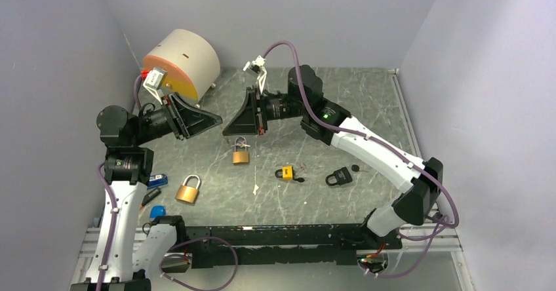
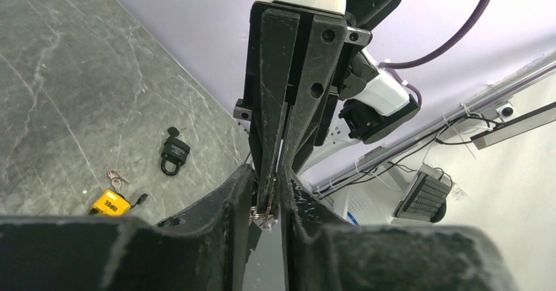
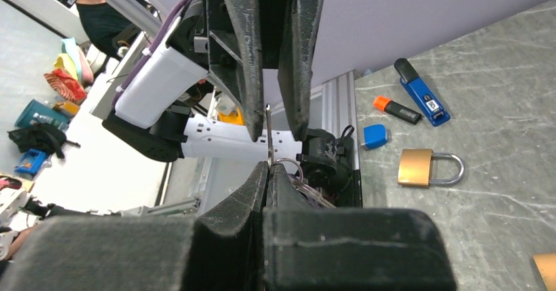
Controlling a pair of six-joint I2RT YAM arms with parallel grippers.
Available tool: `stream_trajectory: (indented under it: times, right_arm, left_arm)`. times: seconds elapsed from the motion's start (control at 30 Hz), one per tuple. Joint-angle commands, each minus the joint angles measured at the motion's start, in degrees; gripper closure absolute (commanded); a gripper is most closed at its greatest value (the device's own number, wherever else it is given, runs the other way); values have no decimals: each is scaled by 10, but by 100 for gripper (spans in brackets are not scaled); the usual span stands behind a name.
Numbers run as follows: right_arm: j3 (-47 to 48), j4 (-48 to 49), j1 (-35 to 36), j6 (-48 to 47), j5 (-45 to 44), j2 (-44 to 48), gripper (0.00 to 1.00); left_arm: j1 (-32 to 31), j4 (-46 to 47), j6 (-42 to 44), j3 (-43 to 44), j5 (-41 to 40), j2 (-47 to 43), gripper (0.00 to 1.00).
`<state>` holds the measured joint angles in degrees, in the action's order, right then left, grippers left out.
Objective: Unlock with the key
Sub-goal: Pick up the key from the center of the board.
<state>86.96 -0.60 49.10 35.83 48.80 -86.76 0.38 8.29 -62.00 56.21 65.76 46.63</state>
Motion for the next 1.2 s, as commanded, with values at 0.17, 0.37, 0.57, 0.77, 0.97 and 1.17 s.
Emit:
stream_trajectory:
  times: [0.17, 0.37, 0.57, 0.77, 0.97, 1.17]
  right_arm:
    - [27, 20, 1, 16, 23, -6, 100]
    - [-45, 146, 0, 63, -38, 33, 60]
    - [-61, 192, 2, 93, -60, 33, 72]
    - [-70, 218, 2, 105, -52, 33, 72]
    - [-61, 223, 9, 109, -36, 19, 80]
    - [-61, 218, 9, 112, -25, 12, 78]
  left_arm:
    - [-1, 12, 14, 6, 21, -13, 97]
    - [0, 9, 24, 7, -28, -34, 97]
    - [-1, 63, -8, -10, -46, -35, 98]
    - [0, 64, -8, -13, -53, -36, 98]
    - [0, 63, -8, -17, -75, -41, 97]
    - [-1, 48, -1, -19, -105, -49, 97]
